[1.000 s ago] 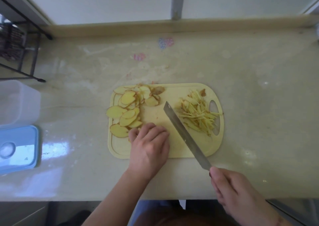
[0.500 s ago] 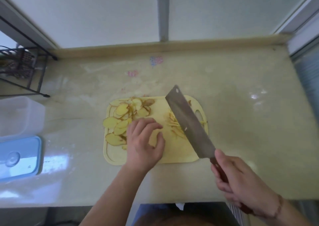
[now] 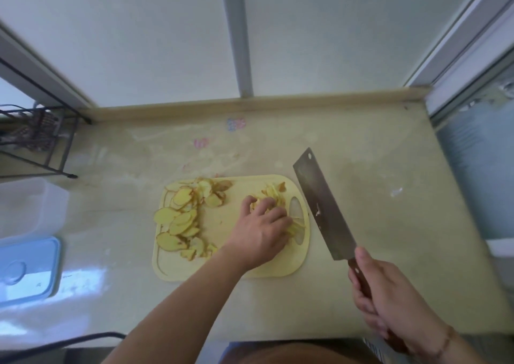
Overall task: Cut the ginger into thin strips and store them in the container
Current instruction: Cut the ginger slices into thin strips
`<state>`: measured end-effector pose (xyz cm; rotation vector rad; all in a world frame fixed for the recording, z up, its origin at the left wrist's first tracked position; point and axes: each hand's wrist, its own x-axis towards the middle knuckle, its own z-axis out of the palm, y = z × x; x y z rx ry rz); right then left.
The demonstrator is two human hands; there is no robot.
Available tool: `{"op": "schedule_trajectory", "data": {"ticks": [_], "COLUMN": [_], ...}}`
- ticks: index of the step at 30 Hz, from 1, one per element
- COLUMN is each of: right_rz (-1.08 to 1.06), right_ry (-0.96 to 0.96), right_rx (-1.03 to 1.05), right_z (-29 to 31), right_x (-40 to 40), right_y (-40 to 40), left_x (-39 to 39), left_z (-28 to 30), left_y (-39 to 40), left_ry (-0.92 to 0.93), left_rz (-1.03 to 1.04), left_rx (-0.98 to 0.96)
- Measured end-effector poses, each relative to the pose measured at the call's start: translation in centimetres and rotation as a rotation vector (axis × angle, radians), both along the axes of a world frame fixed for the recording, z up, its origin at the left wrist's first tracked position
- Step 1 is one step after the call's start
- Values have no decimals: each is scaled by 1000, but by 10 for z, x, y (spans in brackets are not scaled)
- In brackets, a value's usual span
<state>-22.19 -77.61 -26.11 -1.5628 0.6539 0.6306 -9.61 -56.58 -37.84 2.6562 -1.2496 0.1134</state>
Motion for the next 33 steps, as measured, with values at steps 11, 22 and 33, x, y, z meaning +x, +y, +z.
{"op": "schedule_trajectory", "data": {"ticks": [11,22,33], "right_rz": [57,74,98], "right_ry": [-27,-51,-54], "right_rx": [2,6,-7], "right_z": [3,3,2], "right_x": [10,14,19], "right_y": [-9,-16,-13], "left_x": [-5,-4,-10], "left_z": [3,3,0], "left_y": [21,-18,0], "left_ry": [-50,10,-79], "left_rz": [53,108,228], "left_rx": [-76,-22,-70]}}
